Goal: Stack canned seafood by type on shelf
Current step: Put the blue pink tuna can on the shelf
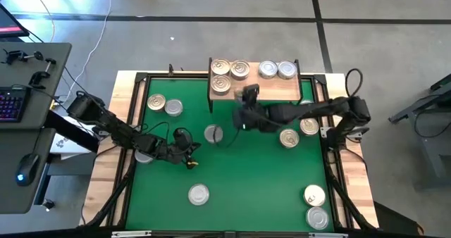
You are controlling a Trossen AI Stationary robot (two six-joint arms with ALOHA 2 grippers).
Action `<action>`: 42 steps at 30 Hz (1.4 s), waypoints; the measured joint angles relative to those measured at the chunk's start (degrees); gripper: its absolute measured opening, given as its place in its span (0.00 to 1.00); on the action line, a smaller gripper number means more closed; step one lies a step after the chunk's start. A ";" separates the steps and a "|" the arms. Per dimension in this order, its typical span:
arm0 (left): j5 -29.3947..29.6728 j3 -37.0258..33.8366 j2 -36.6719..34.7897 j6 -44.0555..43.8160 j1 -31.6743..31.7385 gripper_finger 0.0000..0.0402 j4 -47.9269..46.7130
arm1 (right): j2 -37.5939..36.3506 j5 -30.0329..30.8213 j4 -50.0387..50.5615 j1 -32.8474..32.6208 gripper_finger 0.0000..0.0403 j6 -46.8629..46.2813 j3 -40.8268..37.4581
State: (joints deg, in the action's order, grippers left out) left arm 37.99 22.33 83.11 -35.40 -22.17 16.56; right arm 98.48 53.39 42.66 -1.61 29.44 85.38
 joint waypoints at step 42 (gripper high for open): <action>0.21 0.00 0.02 0.02 0.02 0.00 -0.02 | 1.96 -13.03 -3.84 7.26 0.75 0.75 0.04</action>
State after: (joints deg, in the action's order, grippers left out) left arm 38.20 22.33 83.13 -35.38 -22.15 16.53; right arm 100.44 40.36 38.82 5.65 30.19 85.43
